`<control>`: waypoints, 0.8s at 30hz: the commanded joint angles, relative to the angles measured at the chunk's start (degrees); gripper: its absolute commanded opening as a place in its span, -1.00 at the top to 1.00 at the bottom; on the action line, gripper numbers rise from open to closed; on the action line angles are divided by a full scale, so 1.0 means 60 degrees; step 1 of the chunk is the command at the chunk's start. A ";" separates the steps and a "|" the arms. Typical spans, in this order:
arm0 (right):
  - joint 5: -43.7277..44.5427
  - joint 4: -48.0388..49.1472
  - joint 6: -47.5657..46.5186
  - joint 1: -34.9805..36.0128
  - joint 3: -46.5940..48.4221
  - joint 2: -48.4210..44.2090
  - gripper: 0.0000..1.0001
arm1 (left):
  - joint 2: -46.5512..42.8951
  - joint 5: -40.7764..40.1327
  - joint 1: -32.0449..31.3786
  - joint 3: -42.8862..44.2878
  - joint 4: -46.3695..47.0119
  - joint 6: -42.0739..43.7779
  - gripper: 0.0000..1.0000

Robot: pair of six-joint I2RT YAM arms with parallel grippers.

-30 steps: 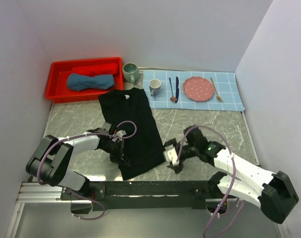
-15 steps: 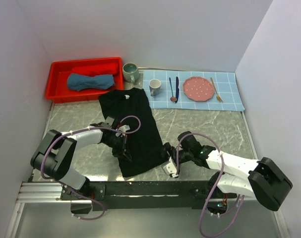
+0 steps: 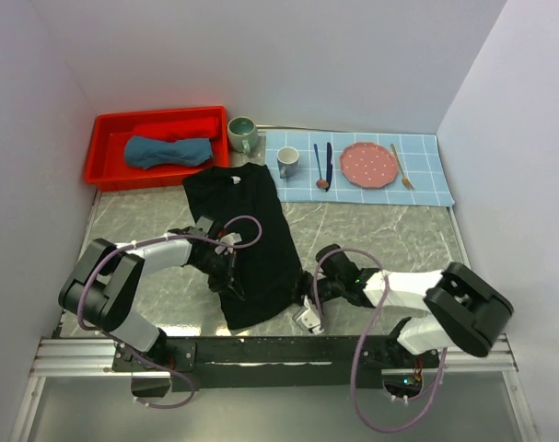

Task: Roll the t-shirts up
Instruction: Roll the T-shirt to the center of the board.

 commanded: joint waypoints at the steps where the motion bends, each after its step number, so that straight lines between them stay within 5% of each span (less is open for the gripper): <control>1: 0.1554 -0.0473 -0.0415 0.0104 -0.0019 0.1030 -0.04 | -0.0197 -0.0158 -0.0003 0.0205 0.0062 0.0227 0.98; 4: 0.1452 -0.0722 -0.0430 0.0104 0.0055 0.0914 -0.03 | -0.0359 -0.0334 0.0171 0.0161 0.0077 0.0299 0.98; 8: 0.1014 0.1137 -0.0532 0.0119 -0.1101 0.0125 -0.36 | -0.0214 0.0060 0.0582 0.0015 0.0223 0.0461 0.98; 13: 0.0500 -0.1335 -0.0884 0.0119 -0.0547 -0.0390 -0.44 | 0.0021 0.0148 0.0773 0.0293 0.0165 0.0636 0.98; 24: 0.0967 -0.0181 -0.1133 0.0513 -0.0986 0.0298 -0.64 | 0.0124 0.0456 0.0788 0.0322 0.0106 0.0739 0.98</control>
